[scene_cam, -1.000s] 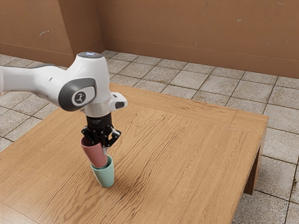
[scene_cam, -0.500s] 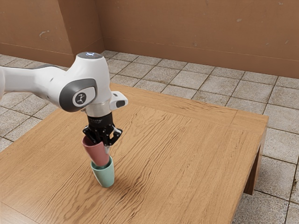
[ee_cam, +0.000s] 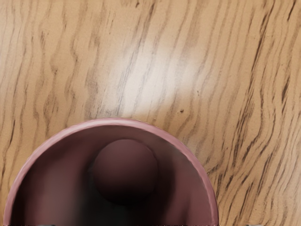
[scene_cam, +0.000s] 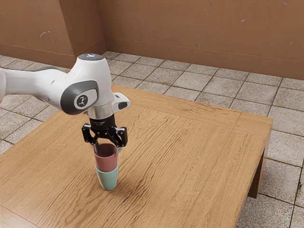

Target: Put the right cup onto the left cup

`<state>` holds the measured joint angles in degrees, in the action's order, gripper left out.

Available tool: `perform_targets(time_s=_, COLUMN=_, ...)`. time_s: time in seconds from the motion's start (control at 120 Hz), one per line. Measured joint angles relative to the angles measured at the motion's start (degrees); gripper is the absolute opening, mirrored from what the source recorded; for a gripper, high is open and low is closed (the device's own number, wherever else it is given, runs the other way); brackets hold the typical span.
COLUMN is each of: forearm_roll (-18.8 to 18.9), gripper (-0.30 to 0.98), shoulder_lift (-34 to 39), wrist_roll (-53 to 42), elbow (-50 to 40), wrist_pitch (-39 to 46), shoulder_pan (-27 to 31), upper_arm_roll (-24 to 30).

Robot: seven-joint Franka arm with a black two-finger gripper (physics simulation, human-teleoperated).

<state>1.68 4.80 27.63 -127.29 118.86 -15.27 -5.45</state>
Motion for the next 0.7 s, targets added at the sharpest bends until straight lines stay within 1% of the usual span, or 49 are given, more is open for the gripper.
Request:
perform_targets(time_s=0.192, forearm_roll=0.0, gripper=0.61, shoulder_lift=0.4, wrist_roll=0.0, elbow=0.2, wrist_pitch=0.1, shoulder_pan=0.0, upper_arm_roll=0.0)
perform_targets(time_s=0.467, forearm_roll=0.0, gripper=0.65, shoulder_lift=1.2, wrist_roll=0.0, elbow=1.1, wrist_pitch=-0.1, shoulder_pan=0.0, upper_arm_roll=-0.1)
perform_targets(time_s=0.567, forearm_roll=0.1, gripper=0.66, shoulder_lift=1.2, wrist_roll=-0.4, elbow=4.9, wrist_pitch=-2.2, shoulder_pan=-0.3, upper_arm_roll=-0.1)
perform_targets(time_s=0.7, forearm_roll=0.1, gripper=0.67, shoulder_lift=0.7, wrist_roll=-3.6, elbow=15.1, wrist_pitch=-8.2, shoulder_pan=-0.2, upper_arm_roll=0.2)
